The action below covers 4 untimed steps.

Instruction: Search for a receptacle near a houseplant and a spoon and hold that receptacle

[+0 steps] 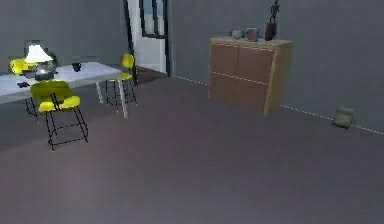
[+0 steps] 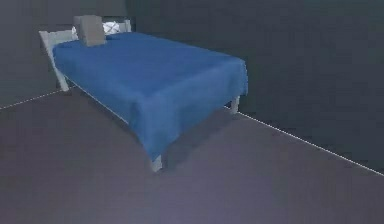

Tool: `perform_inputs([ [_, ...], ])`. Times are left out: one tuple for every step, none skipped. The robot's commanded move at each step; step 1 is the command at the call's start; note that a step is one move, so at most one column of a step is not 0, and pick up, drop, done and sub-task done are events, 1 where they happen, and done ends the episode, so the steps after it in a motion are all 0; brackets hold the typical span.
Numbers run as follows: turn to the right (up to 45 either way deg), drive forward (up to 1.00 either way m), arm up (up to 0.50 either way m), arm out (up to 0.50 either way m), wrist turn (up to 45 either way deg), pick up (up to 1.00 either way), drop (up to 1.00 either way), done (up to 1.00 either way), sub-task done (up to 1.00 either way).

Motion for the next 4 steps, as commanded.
perform_inputs([
  [-6.0,0.00,0.00,0.00,0.0,0.00,0.00,0.00,0.00],
  [0.0,1.00,0.00,0.00,0.0,0.00,0.00,0.00,0.00],
  [0.0,1.00,0.00,0.00,0.0,0.00,0.00,0.00,0.00],
  [0.0,1.00,0.00,0.00,0.0,0.00,0.00,0.00,0.00],
])
